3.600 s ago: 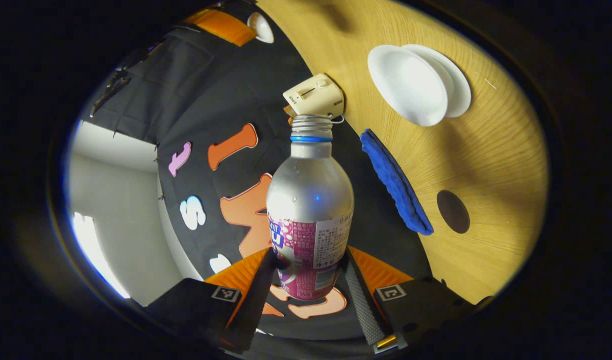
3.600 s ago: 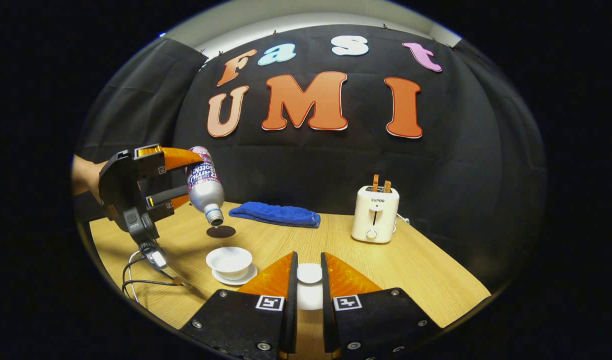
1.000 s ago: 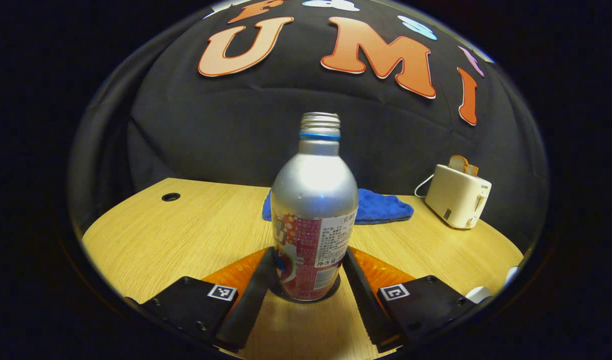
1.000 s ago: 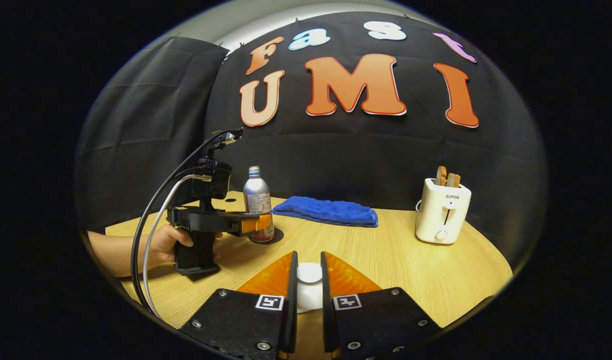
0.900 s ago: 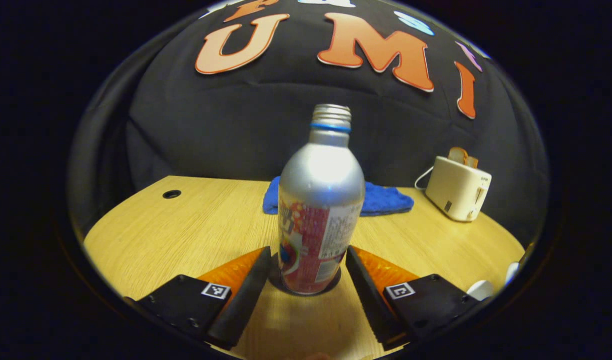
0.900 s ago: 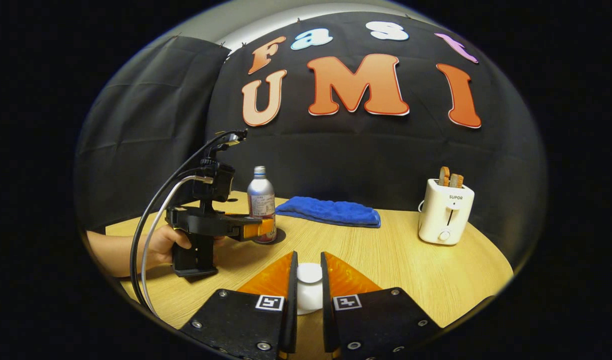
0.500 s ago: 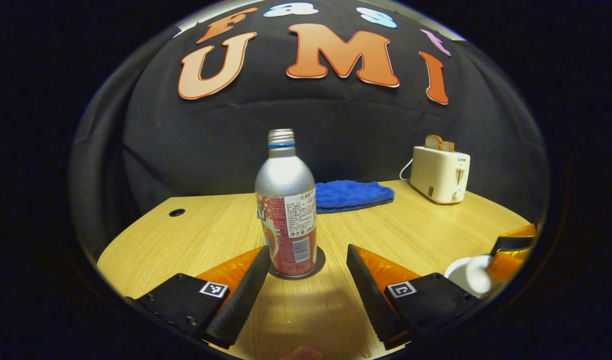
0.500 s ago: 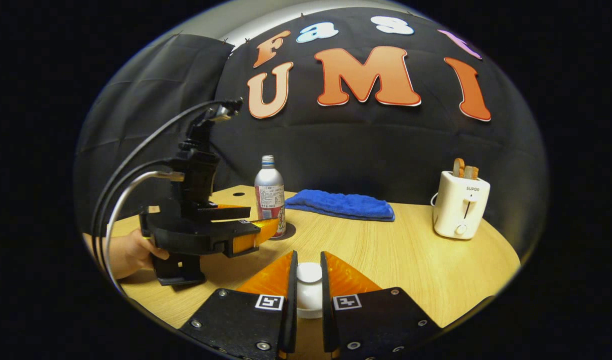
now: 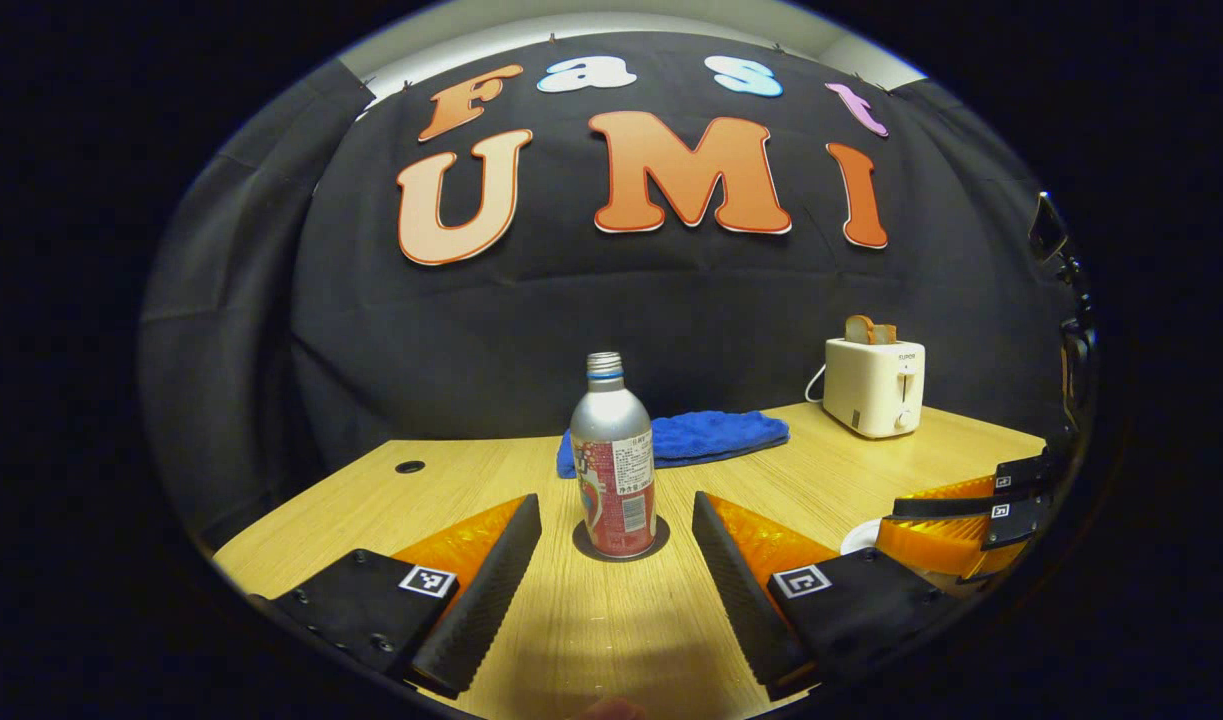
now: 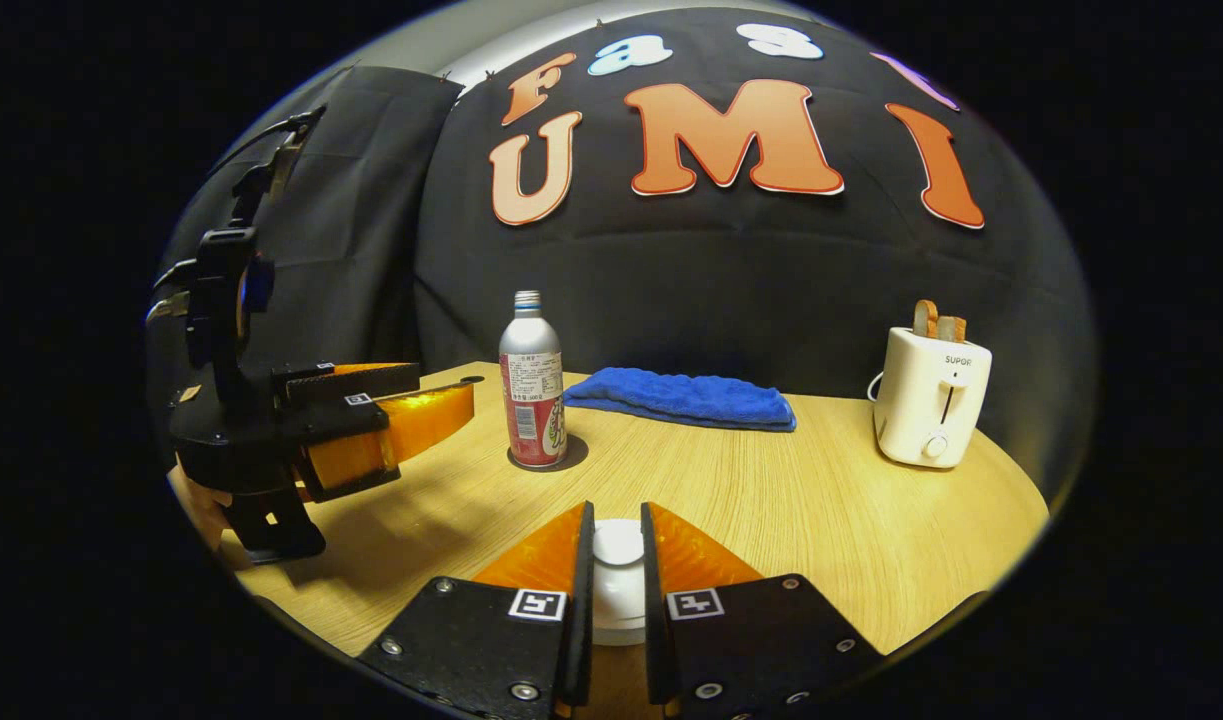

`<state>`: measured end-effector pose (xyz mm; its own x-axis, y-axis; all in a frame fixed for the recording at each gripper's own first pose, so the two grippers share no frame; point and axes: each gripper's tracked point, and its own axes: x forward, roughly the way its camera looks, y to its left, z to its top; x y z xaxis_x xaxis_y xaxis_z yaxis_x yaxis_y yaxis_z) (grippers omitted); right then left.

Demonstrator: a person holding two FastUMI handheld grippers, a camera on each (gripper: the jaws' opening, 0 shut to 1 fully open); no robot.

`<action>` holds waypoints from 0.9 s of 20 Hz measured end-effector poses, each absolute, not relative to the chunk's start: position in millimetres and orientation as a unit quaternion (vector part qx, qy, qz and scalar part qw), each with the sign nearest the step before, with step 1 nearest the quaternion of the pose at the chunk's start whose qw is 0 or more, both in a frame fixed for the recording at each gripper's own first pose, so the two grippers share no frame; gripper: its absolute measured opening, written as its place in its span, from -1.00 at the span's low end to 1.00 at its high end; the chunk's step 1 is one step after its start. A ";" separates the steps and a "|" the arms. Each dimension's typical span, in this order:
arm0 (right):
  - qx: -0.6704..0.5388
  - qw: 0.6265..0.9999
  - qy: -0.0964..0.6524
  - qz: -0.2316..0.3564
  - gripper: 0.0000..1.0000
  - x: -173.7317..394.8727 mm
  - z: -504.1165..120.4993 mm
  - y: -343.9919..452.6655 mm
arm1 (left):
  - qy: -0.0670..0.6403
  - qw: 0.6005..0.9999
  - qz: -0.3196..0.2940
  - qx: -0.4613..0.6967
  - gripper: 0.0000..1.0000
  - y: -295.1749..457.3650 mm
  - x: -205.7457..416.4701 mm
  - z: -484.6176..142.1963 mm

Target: Open the teacup lid with one hand, grasp the water bottle and pour water into the teacup with the other hand; after pouring, place the water bottle on the coaster and then close the teacup lid.

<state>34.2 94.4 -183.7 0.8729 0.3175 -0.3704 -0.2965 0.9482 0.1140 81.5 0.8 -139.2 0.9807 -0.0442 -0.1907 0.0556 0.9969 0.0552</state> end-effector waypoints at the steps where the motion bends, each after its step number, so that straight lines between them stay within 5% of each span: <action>1: 0.022 0.968 0.194 0.157 -0.53 34.5 -183.1 94.5 | 0.096 0.995 -0.024 0.028 0.98 3.0 78.4 -139.3; 4: 0.010 0.970 0.191 0.151 -0.44 35.7 -181.5 91.8 | 0.098 0.995 -0.014 0.020 0.98 9.0 71.6 -138.7; 10: 0.010 0.973 0.182 0.140 0.27 31.2 -172.1 87.3 | 0.071 0.997 0.000 0.017 0.97 16.8 63.0 -116.7; 18: 0.012 0.992 0.065 0.107 0.67 26.5 -84.1 67.6 | -0.017 1.000 0.017 0.009 0.97 20.2 38.8 -48.8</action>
